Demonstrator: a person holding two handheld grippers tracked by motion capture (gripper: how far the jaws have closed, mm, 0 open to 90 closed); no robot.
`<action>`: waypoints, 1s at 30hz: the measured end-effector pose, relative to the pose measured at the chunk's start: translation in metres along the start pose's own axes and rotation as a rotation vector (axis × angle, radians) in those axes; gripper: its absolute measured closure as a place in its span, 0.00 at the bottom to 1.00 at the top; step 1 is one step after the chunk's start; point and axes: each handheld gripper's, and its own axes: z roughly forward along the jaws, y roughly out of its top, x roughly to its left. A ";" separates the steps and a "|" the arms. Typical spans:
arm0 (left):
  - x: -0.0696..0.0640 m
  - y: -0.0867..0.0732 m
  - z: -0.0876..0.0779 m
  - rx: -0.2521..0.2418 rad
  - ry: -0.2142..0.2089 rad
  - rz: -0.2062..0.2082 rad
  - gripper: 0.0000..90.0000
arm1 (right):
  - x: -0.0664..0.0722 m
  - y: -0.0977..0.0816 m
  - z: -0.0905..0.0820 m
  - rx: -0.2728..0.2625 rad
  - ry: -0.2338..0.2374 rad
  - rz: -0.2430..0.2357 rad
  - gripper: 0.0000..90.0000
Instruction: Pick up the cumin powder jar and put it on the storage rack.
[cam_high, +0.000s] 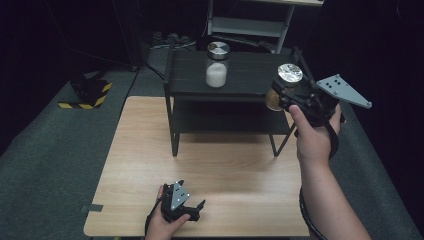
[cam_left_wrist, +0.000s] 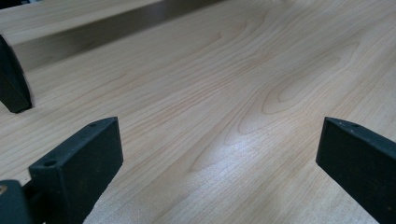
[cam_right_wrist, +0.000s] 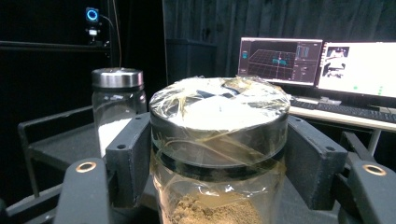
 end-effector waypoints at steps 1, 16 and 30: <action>0.000 0.000 0.000 0.002 -0.001 0.000 0.01 | -0.001 0.001 0.001 -0.001 -0.001 0.005 0.36; 0.002 0.000 0.000 0.000 -0.008 -0.005 0.01 | -0.006 0.014 0.031 0.011 -0.031 -0.010 0.36; 0.003 -0.001 -0.001 -0.004 -0.014 -0.012 0.01 | -0.009 0.015 0.059 0.035 -0.056 0.002 0.36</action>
